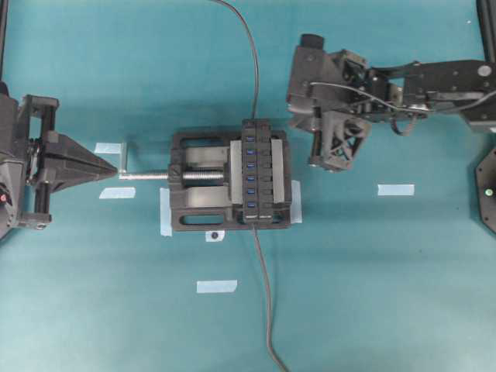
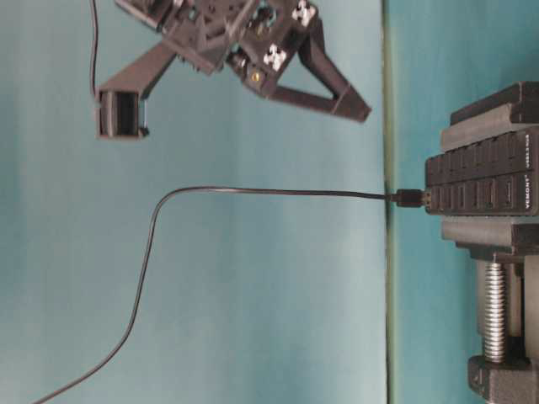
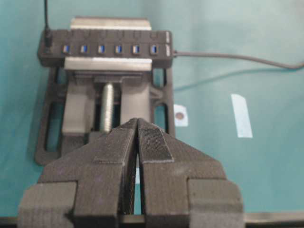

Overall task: Insert the USB into the center port of the fixed hub
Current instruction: 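Move the right gripper over the black USB plug at the hub, then lower and close the right gripper on the black USB plug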

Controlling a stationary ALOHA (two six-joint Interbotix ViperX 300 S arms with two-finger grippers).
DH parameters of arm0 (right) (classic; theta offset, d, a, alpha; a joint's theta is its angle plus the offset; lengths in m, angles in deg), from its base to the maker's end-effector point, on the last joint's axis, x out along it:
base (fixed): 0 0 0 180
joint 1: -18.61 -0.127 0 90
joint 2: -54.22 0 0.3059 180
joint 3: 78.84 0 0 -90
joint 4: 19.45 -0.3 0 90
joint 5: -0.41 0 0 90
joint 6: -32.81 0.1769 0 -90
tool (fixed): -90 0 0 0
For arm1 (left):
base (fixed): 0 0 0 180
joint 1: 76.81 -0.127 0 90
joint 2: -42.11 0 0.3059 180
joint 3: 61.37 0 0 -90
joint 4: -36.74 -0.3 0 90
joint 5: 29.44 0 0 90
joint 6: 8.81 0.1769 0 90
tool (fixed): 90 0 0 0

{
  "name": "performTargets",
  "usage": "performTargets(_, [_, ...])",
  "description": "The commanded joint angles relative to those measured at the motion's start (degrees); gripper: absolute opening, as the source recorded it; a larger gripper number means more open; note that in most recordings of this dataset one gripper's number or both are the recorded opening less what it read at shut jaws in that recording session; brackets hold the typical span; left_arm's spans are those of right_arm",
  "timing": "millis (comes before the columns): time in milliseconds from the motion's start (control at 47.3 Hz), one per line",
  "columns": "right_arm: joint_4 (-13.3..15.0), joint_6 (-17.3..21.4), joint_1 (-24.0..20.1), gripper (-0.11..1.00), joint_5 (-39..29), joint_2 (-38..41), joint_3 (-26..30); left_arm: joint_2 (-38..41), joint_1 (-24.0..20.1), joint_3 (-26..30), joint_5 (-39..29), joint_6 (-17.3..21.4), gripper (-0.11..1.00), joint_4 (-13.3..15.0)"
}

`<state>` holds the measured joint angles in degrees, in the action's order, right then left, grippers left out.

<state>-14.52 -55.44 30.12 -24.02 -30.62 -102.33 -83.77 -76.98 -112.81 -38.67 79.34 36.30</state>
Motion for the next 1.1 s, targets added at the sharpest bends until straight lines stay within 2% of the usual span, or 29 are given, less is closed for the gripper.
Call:
performTargets(0, [0.0, -1.23, 0.18, 0.02, 0.09, 0.18, 1.76, 0.18, 0.0, 1.32, 0.26, -0.09, 0.01, 0.0])
performTargets(211, [0.0, -3.43, 0.18, 0.05, 2.81, 0.7, 1.93, 0.18, 0.0, 1.49, 0.26, -0.09, 0.01, -0.09])
performTargets(381, [0.0, -5.1, 0.18, 0.15, 7.12, 0.79, 1.67, 0.18, 0.0, 1.67, 0.26, -0.44, 0.01, -0.09])
performTargets(423, [0.0, -5.45, 0.18, 0.22, 7.91, 0.88, 1.58, 0.09, 0.0, 1.67, 0.26, -0.62, 0.01, -0.09])
performTargets(634, [0.0, -5.98, 0.18, 0.74, 10.11, 2.64, 1.58, -0.09, 0.0, 1.58, 0.18, -1.05, 0.01, -0.09])
performTargets(698, [0.0, -5.98, 0.18, 0.86, 10.28, 3.16, 1.58, -0.09, 0.0, 1.58, 0.18, -1.05, 0.01, -0.09])
performTargets(740, [0.0, -5.98, 0.26, 0.87, 10.72, 3.43, 1.58, -0.09, 0.0, 1.58, 0.18, -1.05, 0.01, -0.09])
performTargets(909, [0.0, -6.06, 0.35, 0.8, 13.62, 4.75, 1.58, -0.09, 0.0, 1.41, 0.18, -0.97, 0.01, 0.0])
performTargets(1078, [0.0, -6.15, 0.44, 0.8, 15.73, 6.59, 1.58, -0.44, 0.0, 1.32, -0.97, -1.05, 0.01, -0.09])
